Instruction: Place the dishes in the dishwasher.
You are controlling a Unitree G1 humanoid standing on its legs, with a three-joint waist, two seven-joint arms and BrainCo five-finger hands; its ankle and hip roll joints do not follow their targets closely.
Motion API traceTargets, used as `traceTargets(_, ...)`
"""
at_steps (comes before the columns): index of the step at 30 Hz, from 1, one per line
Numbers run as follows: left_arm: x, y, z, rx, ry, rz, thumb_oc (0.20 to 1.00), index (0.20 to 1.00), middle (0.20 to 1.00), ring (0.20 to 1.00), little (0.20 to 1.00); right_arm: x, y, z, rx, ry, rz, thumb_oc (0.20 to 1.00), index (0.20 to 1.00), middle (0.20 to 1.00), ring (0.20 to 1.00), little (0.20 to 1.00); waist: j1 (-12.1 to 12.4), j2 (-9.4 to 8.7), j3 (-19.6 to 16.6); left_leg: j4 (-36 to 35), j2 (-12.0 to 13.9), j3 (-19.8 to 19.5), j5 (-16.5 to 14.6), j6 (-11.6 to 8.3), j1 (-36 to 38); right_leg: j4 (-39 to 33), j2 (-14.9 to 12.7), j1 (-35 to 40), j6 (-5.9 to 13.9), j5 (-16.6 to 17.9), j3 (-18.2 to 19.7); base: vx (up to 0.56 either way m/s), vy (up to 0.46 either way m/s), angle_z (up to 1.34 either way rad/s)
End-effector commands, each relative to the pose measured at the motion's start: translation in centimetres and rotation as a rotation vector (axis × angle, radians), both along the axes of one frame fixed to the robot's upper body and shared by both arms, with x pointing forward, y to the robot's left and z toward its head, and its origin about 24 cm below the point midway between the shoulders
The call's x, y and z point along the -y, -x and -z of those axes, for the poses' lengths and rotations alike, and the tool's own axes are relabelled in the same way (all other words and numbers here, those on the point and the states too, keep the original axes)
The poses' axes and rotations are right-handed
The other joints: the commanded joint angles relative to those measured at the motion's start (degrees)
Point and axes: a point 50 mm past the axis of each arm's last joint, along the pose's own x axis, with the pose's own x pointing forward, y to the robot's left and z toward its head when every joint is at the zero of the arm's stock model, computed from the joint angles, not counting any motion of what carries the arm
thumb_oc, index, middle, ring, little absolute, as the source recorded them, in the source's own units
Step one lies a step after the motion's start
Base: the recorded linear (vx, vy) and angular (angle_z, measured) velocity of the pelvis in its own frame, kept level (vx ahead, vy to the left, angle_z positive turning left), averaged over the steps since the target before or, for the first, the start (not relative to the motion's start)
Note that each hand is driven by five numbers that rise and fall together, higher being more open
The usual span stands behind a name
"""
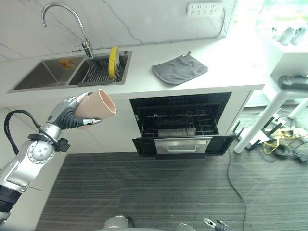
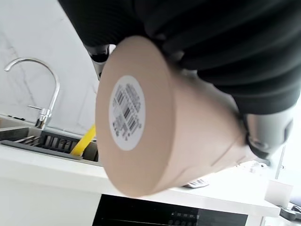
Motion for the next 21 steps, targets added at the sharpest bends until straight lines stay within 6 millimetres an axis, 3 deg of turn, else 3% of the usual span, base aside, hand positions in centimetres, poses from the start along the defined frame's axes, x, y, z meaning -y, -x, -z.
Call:
traceTargets(1,0.2,0.3,-3.6,0.173,0.001,0.000,0.200,0.200,0.200,0.200,0.200,0.1,0.4,0.0,0.006,0.009,-0.035,1.000,1.000,1.000,1.000,1.000,1.36,1.00,1.41,-7.00,0.96,-0.99,7.95,-2.98,1.32,-11.57,1.51,3.72,7.38,8.63,5.42,0.21,0.193,-0.04)
traceTargets(2,0.2,0.4,-3.6,0.171,0.003,0.005,0.200,0.200,0.200,0.200,0.200,0.0,0.6,0.1,0.007,0.009,-0.033,1.000,1.000,1.000,1.000,1.000,1.41,1.11,1.45,-7.55,1.07,-0.03,8.25,-3.10,1.15,-11.40,1.20,4.06,7.54,8.48,4.76,0.22,0.234,-0.01)
traceTargets(3,0.0,0.5,-3.8,0.169,0.003,0.023,0.200,0.200,0.200,0.200,0.200,-0.2,0.9,0.2,0.019,0.012,-0.019,1.000,1.000,1.000,1.000,1.000,1.28,1.20,1.17,-8.06,0.94,3.52,7.79,-3.01,0.84,-10.57,0.16,4.82,8.06,7.88,2.33,0.21,0.238,0.06)
traceTargets(5,-0.1,0.6,-3.9,0.169,-0.001,0.032,0.200,0.200,0.200,0.200,0.200,-0.3,0.7,0.1,0.031,0.019,-0.006,1.000,1.000,1.000,1.000,1.000,1.38,1.06,0.83,-7.87,0.30,4.38,6.44,-2.34,1.50,-8.98,-0.40,5.08,8.26,6.35,1.35,0.23,0.276,0.12)
traceTargets(6,-0.3,0.6,-3.9,0.166,-0.004,0.026,0.200,0.200,0.200,0.200,0.200,-0.3,0.4,0.1,0.031,0.019,-0.010,1.000,1.000,1.000,1.000,1.000,1.59,0.96,0.69,-7.84,-0.21,3.95,5.97,-2.11,1.78,-8.09,-0.54,5.13,8.27,5.60,1.62,0.27,0.319,0.11)
traceTargets(8,-0.8,0.8,-4.0,0.154,-0.021,0.014,0.200,0.200,0.200,0.200,0.200,-0.4,-0.7,0.0,0.042,0.011,0.012,1.000,1.000,1.000,1.000,1.000,3.70,0.16,-0.34,-4.75,-3.92,0.45,2.04,0.31,0.30,-4.17,-0.26,6.83,7.79,1.34,3.31,0.30,0.314,-0.07)
traceTargets(11,-0.6,0.7,-3.5,0.147,-0.044,0.036,0.200,0.200,0.200,0.200,0.200,-0.7,-0.9,0.0,0.049,0.003,0.021,1.000,1.000,1.000,1.000,1.000,4.37,-0.70,-1.02,-3.53,-6.88,-0.87,0.02,2.88,0.12,3.59,-0.29,5.37,8.61,0.90,4.96,0.23,0.271,-0.18)
traceTargets(13,-0.9,0.6,-3.3,0.140,-0.051,0.047,0.200,0.200,0.200,0.200,0.200,-1.0,-1.0,0.1,0.064,-0.004,0.041,1.000,1.000,1.000,1.000,1.000,4.34,-0.86,-1.27,-4.22,-9.39,-2.44,-1.68,5.52,1.91,10.97,0.13,0.92,10.09,4.81,7.20,0.18,0.197,0.11)
traceTargets(15,-1.1,0.7,-3.5,0.142,-0.052,0.051,0.200,0.200,0.200,0.200,0.200,-1.1,-1.1,0.1,0.075,-0.003,0.038,1.000,1.000,1.000,1.000,1.000,4.16,-0.99,-1.11,-4.38,-9.98,-3.07,-2.46,5.95,2.96,10.71,0.18,-1.12,10.37,5.79,8.06,0.12,0.067,0.12)
traceTargets(19,-0.8,0.4,-4.3,0.175,-0.054,0.057,0.200,0.200,0.200,0.200,0.200,-1.2,-1.6,0.0,0.098,-0.001,0.026,1.000,1.000,1.000,1.000,1.000,3.48,-1.40,0.40,-1.77,-9.80,-4.54,-4.58,5.07,3.92,2.64,-1.95,-3.47,10.07,7.74,9.18,0.08,-0.062,0.03)
traceTargets(21,-0.6,0.4,-4.6,0.187,-0.053,0.055,0.200,0.200,0.200,0.200,0.200,-1.2,-2.0,-0.1,0.114,-0.007,0.044,1.000,1.000,1.000,1.000,1.000,3.15,-2.05,1.37,-0.81,-9.68,-4.46,-6.25,4.70,4.98,-3.60,-4.70,-5.01,10.99,12.00,9.75,0.14,-0.160,-0.04)
